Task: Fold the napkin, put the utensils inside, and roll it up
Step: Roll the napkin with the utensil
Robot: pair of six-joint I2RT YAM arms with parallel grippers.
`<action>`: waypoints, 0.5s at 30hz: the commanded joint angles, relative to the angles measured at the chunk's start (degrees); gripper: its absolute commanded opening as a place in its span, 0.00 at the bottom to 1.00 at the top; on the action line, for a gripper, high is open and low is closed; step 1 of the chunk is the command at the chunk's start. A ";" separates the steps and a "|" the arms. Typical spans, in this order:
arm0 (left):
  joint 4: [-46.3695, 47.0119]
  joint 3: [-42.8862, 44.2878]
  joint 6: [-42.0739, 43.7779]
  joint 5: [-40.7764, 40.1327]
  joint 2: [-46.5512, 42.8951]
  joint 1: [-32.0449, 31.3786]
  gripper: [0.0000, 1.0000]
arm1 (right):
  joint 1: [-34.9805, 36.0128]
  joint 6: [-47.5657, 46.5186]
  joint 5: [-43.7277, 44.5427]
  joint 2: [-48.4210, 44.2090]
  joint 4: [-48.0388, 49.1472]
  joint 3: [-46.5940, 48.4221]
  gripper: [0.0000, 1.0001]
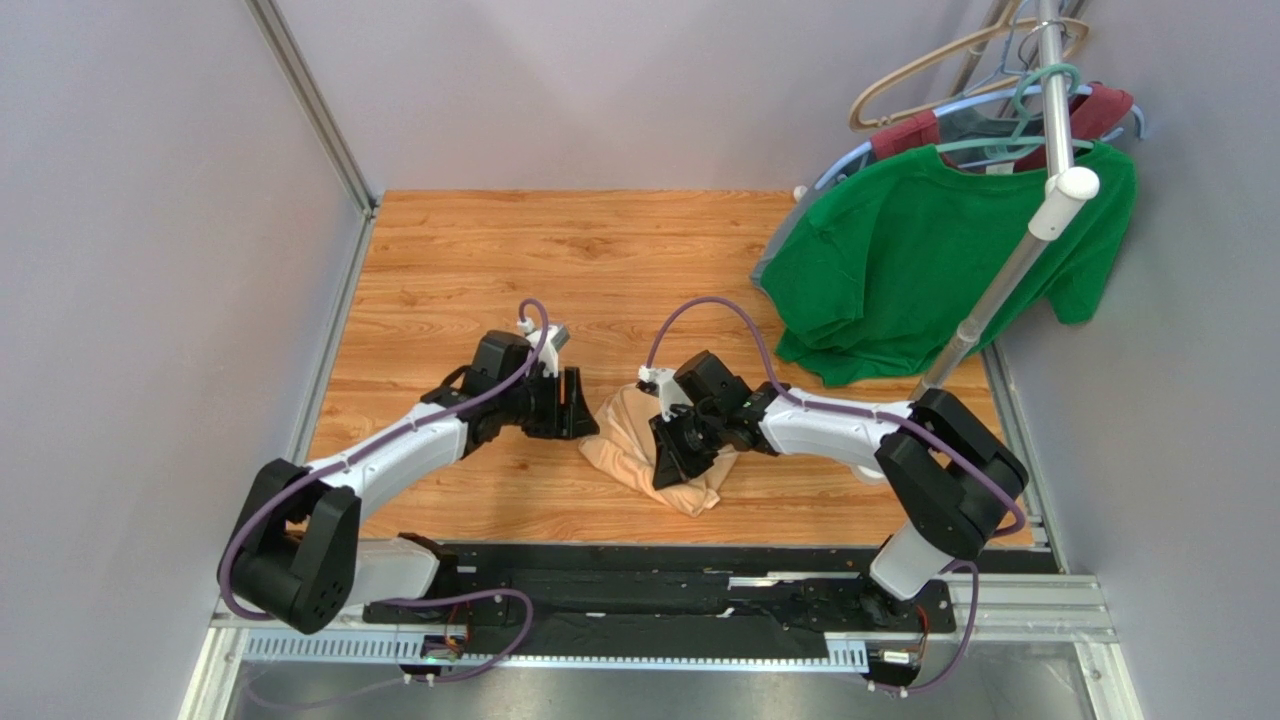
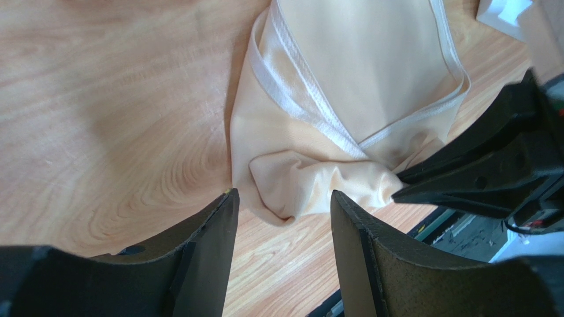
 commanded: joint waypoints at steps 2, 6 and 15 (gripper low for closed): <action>5.98 -6.55 -1.15 1.82 -5.39 0.03 0.61 | -0.03 -2.40 7.68 4.70 -4.18 -2.07 0.00; 7.12 -9.03 -2.03 1.38 -9.26 0.03 0.60 | -0.20 -2.40 7.68 4.79 -4.35 -2.15 0.00; 5.54 -5.87 -0.28 -1.26 -2.33 0.21 0.52 | -0.20 -2.14 7.41 4.88 -4.00 -2.68 0.00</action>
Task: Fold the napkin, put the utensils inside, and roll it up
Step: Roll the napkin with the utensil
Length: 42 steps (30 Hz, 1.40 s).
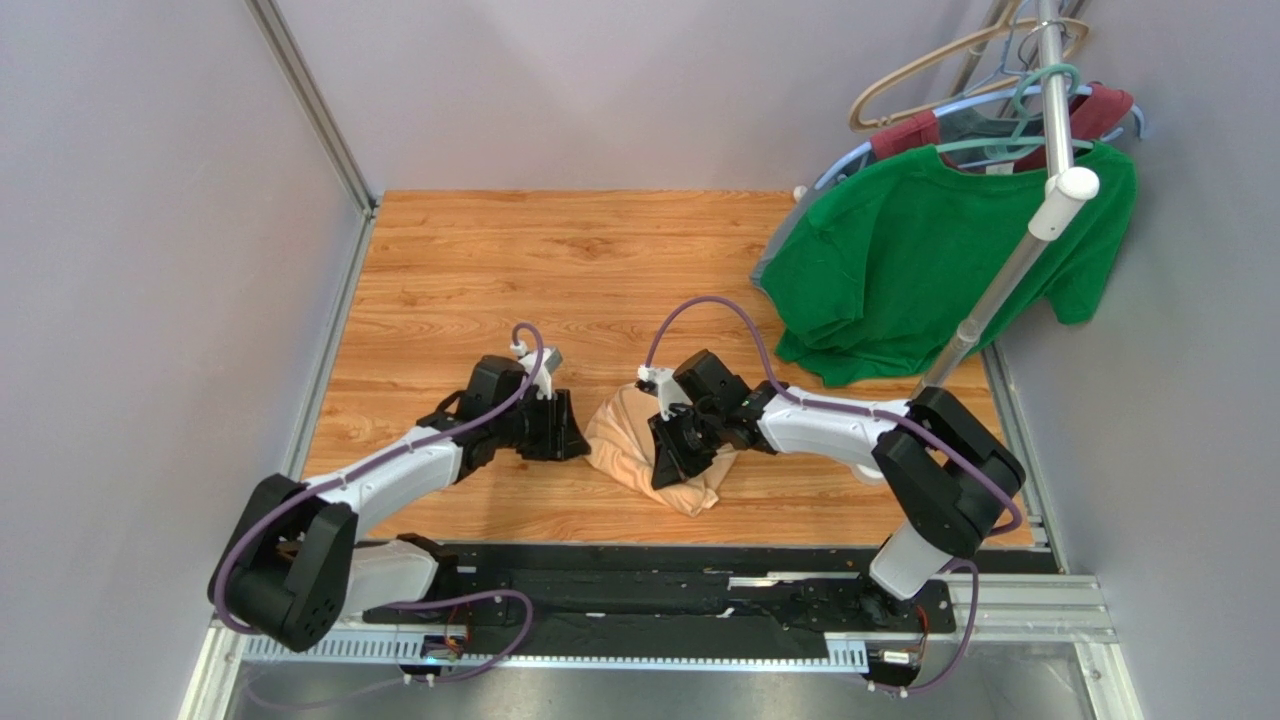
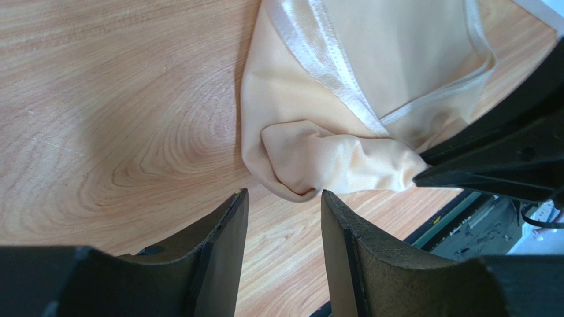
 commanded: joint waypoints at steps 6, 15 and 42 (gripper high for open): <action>2.44 4.20 2.02 -2.04 4.76 0.21 0.52 | -0.03 -2.03 7.54 4.29 -3.41 -3.25 0.00; 4.99 6.13 3.08 0.69 10.38 0.21 0.48 | -0.03 -1.94 7.28 4.90 -3.32 -3.25 0.00; 2.18 10.17 4.92 4.39 15.05 0.21 0.00 | 0.15 -4.31 15.27 -7.40 -11.14 3.69 0.51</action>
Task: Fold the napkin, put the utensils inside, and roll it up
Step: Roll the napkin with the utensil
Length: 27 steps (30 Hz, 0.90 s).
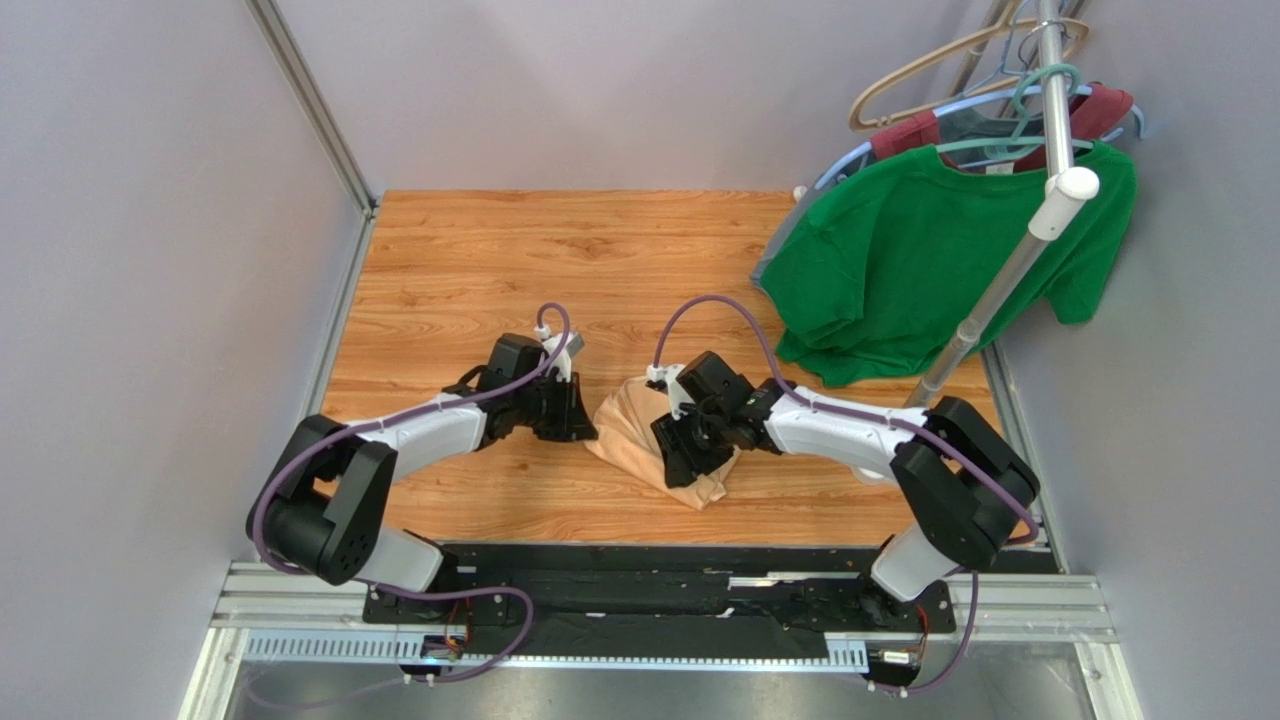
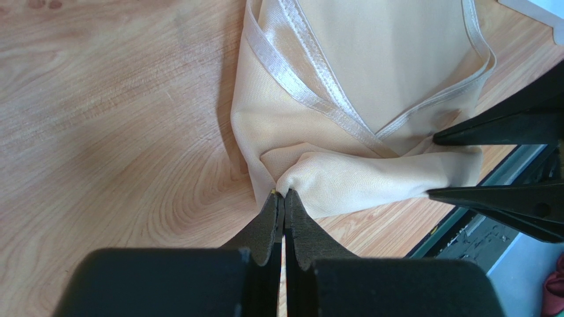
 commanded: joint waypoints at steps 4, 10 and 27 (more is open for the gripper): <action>-2.30 3.31 1.71 0.89 1.76 0.14 0.00 | 1.07 -4.34 8.96 -6.80 -3.71 4.60 0.52; -4.33 5.07 1.97 1.51 3.43 0.14 0.00 | 6.42 -8.21 14.51 -8.56 -0.65 6.10 0.57; -7.05 7.18 1.89 1.42 5.81 0.14 0.00 | 16.54 -13.66 21.46 -0.57 6.93 3.28 0.57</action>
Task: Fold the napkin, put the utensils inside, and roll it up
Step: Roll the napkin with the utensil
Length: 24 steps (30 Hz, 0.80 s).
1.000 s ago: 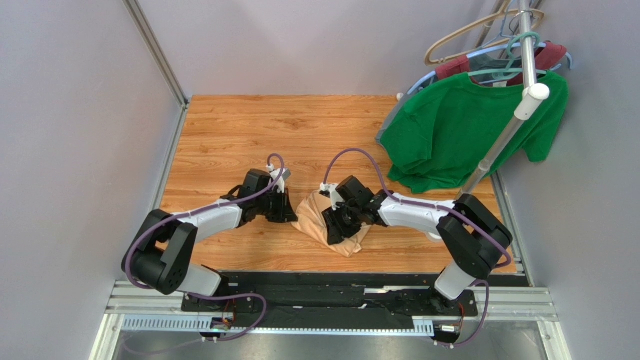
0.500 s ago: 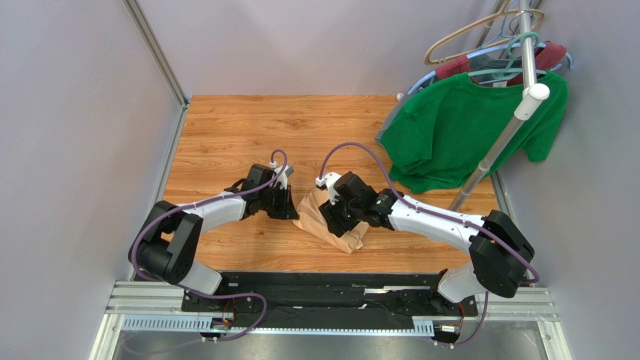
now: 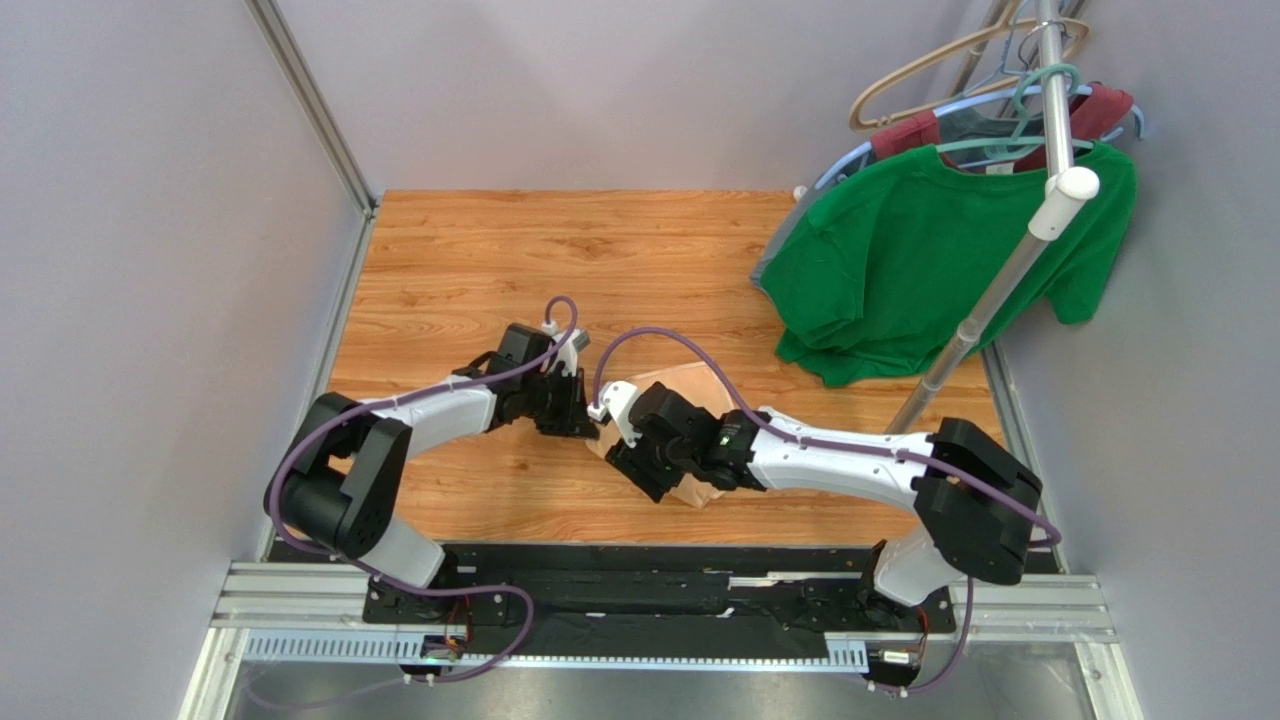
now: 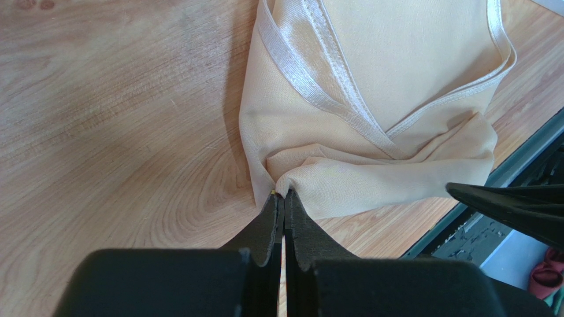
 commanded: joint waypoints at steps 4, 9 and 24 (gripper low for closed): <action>-1.22 1.87 1.08 0.74 0.60 0.10 0.00 | 0.49 -0.72 3.50 4.12 3.16 -0.72 0.57; -1.13 1.87 0.99 0.83 0.52 0.10 0.00 | 0.15 1.64 3.86 5.88 3.26 -0.81 0.58; 1.15 0.12 0.29 1.62 -3.08 0.10 0.03 | -2.49 10.35 -0.80 12.21 3.34 -3.18 0.45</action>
